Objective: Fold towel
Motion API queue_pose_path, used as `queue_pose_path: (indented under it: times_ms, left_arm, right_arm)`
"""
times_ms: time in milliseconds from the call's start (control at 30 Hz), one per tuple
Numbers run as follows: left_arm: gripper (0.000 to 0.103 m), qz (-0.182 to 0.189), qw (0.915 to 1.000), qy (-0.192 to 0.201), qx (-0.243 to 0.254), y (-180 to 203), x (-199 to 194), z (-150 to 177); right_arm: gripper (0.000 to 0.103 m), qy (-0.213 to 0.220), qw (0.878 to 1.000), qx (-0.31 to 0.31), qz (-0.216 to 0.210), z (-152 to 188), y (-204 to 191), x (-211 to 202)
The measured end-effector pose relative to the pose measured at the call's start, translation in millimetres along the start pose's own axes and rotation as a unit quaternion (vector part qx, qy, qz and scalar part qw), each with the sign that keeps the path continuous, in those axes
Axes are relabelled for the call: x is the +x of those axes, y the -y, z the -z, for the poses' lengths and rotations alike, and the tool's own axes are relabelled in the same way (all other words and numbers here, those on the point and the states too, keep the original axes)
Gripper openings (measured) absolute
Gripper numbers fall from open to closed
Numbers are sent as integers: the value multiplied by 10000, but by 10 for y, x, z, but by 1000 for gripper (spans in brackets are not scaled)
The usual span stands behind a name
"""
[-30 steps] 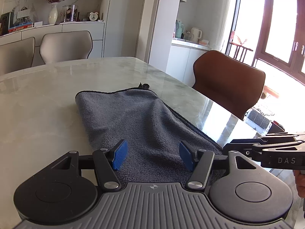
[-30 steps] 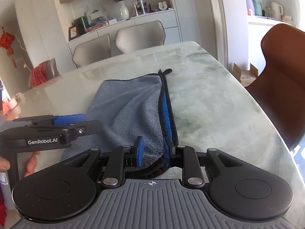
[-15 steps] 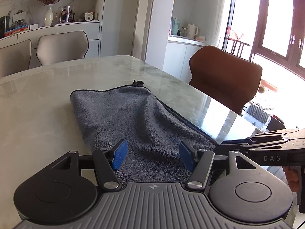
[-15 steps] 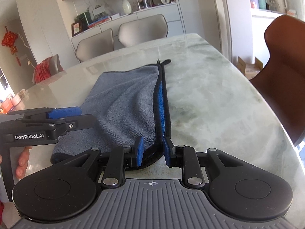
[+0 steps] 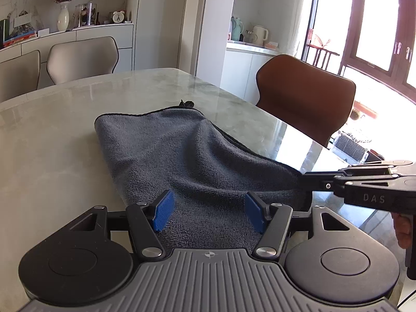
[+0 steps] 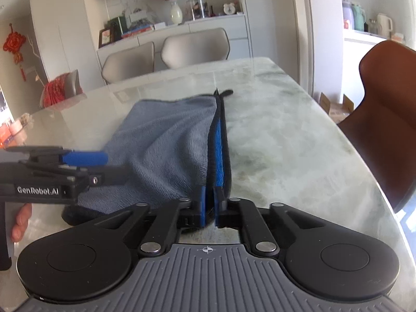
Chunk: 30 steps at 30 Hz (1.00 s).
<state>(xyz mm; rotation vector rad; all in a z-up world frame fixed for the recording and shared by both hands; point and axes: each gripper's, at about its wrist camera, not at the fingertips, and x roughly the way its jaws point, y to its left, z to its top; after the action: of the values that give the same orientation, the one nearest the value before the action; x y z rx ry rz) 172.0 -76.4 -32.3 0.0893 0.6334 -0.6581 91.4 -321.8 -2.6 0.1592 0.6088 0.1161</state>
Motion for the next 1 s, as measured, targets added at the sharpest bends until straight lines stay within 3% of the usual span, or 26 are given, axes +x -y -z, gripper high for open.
queue_pose_path:
  times_ms: [200, 567, 900, 1000]
  left_arm:
    - [64, 13, 9999, -114, 122, 26, -12, 43]
    - [65, -197, 9964, -602, 559, 183, -100, 146]
    - [65, -149, 9955, -922, 140, 65, -198, 114]
    - [65, -90, 9977, -657, 133, 72, -220, -43]
  right_arm:
    - [9, -331, 9994, 69, -16, 47, 88, 66]
    - [16, -202, 9987, -307, -351, -96, -24, 67]
    - [20, -603, 9960, -401, -530, -124, -99, 238]
    - [20, -342, 9946, -312, -924, -218, -54, 191]
